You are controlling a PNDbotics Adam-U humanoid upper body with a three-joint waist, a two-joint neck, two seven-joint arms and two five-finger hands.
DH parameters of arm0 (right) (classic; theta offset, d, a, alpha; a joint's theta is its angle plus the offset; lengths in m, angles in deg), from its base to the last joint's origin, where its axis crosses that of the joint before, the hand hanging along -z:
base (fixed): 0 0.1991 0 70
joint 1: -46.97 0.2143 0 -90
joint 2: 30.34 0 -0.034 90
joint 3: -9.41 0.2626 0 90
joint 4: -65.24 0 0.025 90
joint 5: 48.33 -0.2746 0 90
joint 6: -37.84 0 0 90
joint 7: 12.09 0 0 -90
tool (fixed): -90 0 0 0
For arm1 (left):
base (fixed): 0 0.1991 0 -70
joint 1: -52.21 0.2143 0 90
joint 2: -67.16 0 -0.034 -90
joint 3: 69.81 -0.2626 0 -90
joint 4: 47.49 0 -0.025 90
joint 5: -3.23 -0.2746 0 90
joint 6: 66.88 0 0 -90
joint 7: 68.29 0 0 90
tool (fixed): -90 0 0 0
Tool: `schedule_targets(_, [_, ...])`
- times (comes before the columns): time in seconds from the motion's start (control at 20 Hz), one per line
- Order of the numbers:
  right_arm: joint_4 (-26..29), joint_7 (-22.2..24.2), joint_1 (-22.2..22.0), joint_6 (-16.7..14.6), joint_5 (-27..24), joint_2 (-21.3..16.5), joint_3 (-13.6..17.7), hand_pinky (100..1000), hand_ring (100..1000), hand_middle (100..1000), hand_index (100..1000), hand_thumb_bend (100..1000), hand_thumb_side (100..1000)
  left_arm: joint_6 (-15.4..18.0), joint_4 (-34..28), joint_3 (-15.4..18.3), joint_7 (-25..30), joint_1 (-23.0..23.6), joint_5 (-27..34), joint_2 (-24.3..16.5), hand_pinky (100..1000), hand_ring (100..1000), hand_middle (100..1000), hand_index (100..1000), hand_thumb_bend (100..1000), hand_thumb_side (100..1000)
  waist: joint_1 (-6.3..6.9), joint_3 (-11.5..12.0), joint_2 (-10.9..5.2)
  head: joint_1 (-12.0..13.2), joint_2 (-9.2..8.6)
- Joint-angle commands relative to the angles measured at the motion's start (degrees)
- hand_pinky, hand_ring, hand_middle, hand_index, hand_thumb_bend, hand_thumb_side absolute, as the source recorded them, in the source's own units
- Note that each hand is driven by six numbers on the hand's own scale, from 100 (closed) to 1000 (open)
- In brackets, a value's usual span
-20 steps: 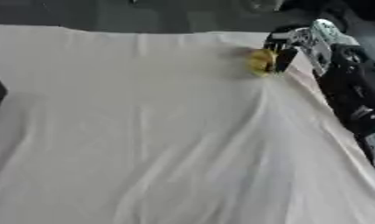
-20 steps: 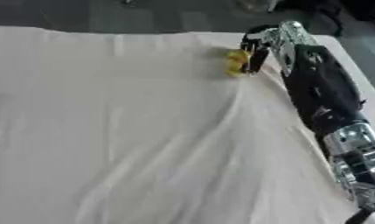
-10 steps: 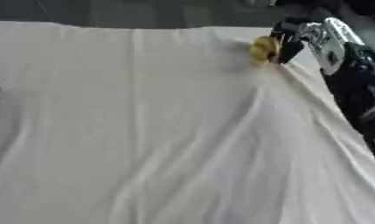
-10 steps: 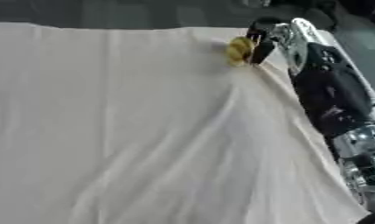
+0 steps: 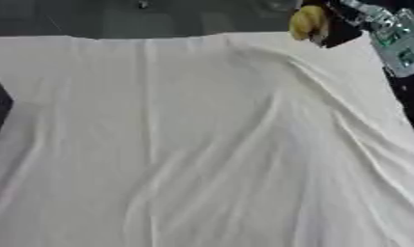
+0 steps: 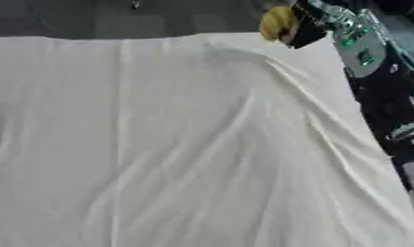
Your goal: Pick up the objects with one hand, pass them to the other hand, and then place them into the box on the other side of the table.
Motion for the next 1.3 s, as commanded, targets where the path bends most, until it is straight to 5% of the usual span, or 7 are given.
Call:
schedule_targets(0.05, [6.22,-2.57,-1.56,1.37,-5.17,-2.53,-0.09,770,630,394,463,100,100,0.29,-0.36,0.52,-0.04,-0.61,0.18,-1.71,777,720,637,696,745,407,1.17,-0.3,-2.84,0.83,0.41])
schedule_targets(0.55, [25.92,-8.83,-14.06,8.8,-18.86,2.98,-3.41,770,604,407,483,100,100,0.7,-1.18,-0.26,0.52,-1.79,0.09,-1.58,778,719,637,695,745,405,1.35,-0.63,-3.42,2.89,1.08])
schedule_targets(0.8, [28.84,-12.01,-14.8,8.94,-24.75,4.73,-7.19,780,611,410,489,145,100,1.4,-3.16,-1.32,1.24,-2.46,0.46,-1.35,777,718,637,696,748,404,1.52,-0.81,-4.38,3.59,2.22])
schedule_targets(1.0, [30.32,-14.57,-14.2,9.64,-28.38,7.68,-10.72,779,607,421,500,100,100,2.15,-5.89,-2.66,2.6,-2.96,0.69,-1.43,776,717,637,698,753,402,1.58,-0.85,-4.78,3.69,2.48])
schedule_targets(1.3, [32.09,-17.9,-13.43,10.51,-30.05,13.77,-14.55,781,605,428,509,100,100,3.65,-9.91,-5.5,7.02,-4.03,1.08,-1.9,774,713,639,708,770,418,1.65,-0.97,-4.99,4.43,2.63])
